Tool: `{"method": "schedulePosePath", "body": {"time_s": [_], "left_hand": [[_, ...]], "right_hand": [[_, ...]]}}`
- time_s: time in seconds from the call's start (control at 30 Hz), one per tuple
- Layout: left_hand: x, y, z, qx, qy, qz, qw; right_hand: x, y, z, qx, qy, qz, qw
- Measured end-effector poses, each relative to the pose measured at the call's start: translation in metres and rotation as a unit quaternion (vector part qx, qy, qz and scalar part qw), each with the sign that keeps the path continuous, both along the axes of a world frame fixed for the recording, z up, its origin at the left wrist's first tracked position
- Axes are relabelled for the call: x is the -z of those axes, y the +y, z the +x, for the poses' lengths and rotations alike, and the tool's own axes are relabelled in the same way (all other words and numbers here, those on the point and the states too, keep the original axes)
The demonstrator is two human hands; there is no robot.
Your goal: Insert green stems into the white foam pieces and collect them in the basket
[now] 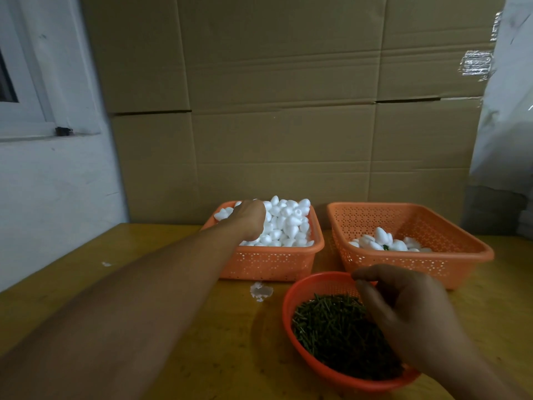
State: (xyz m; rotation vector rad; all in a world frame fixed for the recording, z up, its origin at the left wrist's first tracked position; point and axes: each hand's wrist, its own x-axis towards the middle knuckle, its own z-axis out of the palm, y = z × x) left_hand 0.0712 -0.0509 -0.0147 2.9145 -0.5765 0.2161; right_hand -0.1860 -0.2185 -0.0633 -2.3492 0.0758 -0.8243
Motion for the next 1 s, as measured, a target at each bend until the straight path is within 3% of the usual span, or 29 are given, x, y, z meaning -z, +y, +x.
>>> {"method": "schedulePosePath", "body": {"time_s": [0.1,0.27,0.43,0.6,0.77,1.0], "left_hand": [[-0.003,0.001,-0.003,0.007,-0.03,-0.024,0.999],[-0.01,0.002,-0.019,0.041,-0.079,-0.178,0.98],[-0.002,0.004,-0.052,0.1,-0.077,-0.375,0.918],[0.007,0.006,-0.097,0.187,-0.103,-0.463,0.86],[0.022,0.008,-0.142,0.273,-0.052,-0.512,0.813],[0.048,0.016,-0.168,0.299,-0.003,-0.518,0.802]], "right_hand": [[-0.001,0.0,-0.001,0.001,-0.005,0.004,1.0],[0.0,-0.002,-0.001,0.003,-0.009,0.001,1.0],[0.003,-0.001,0.0,0.003,-0.014,-0.005,1.0],[0.003,0.0,0.001,-0.002,0.0,-0.007,1.0],[0.002,0.001,0.0,0.003,0.0,-0.019,1.0],[-0.002,0.002,-0.002,0.003,0.048,-0.055,0.997]]}}
